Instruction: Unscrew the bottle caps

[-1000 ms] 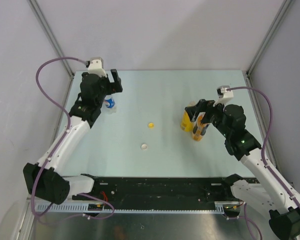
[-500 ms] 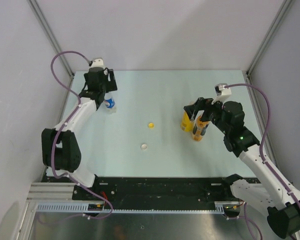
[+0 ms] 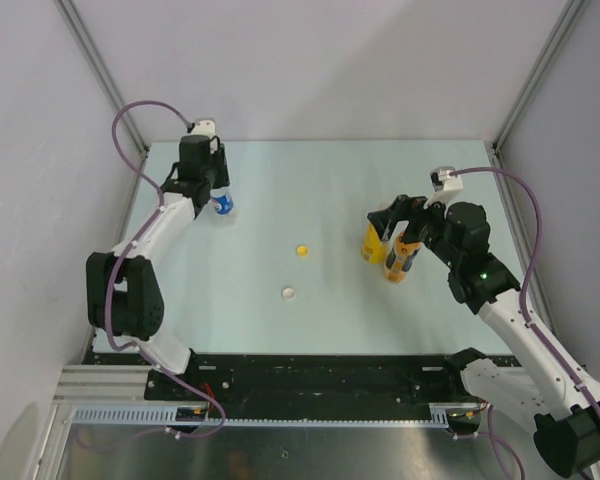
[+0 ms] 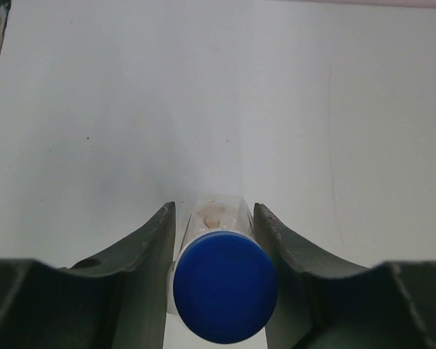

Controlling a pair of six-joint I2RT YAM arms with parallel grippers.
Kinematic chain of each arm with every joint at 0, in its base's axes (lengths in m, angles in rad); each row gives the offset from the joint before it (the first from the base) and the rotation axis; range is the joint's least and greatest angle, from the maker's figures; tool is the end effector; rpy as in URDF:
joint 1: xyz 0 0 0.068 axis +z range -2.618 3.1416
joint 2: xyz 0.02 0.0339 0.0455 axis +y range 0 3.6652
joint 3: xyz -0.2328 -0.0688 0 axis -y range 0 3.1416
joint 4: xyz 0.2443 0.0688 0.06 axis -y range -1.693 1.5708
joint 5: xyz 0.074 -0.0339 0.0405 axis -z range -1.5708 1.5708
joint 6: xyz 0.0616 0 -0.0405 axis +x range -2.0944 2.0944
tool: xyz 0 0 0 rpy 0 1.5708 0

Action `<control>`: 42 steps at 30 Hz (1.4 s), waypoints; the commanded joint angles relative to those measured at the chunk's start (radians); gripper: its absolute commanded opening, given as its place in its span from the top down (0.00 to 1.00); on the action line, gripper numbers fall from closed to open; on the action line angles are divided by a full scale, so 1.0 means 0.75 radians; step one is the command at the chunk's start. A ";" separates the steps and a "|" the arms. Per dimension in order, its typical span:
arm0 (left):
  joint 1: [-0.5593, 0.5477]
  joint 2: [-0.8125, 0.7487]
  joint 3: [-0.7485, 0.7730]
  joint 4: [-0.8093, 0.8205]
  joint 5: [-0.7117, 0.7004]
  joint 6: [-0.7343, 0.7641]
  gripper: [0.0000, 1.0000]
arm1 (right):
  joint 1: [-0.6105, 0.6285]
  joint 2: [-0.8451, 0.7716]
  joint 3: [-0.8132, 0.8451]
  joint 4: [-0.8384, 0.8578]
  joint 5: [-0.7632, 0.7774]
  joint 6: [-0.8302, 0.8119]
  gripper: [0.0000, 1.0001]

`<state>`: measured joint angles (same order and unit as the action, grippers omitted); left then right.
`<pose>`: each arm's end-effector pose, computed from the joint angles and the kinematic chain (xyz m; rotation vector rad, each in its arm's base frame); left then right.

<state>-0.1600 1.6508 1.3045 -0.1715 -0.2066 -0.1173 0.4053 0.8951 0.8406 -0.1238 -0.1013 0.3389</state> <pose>0.4023 -0.0521 0.2526 -0.0806 2.0753 0.0463 0.2316 0.1062 0.3178 -0.1352 1.7857 0.6283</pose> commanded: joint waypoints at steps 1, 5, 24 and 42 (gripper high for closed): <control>0.005 -0.200 0.000 0.039 0.146 0.035 0.73 | -0.004 -0.033 0.063 0.043 -0.056 0.002 0.01; -0.008 -0.337 -0.045 0.037 0.235 0.038 0.73 | 0.000 -0.046 0.063 0.061 -0.102 0.011 0.01; -0.173 -0.675 -0.258 -0.008 1.514 -0.107 0.64 | 0.054 0.177 0.159 0.277 -1.030 -0.042 0.01; -0.588 -0.592 -0.109 -0.007 1.566 -0.073 0.61 | 0.226 0.348 0.178 0.329 -1.285 -0.098 0.01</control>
<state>-0.5690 1.1961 1.1633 -0.1970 0.9241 -0.1822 0.5583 1.1427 0.9264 0.0616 -1.0157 0.2783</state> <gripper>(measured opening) 0.475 0.993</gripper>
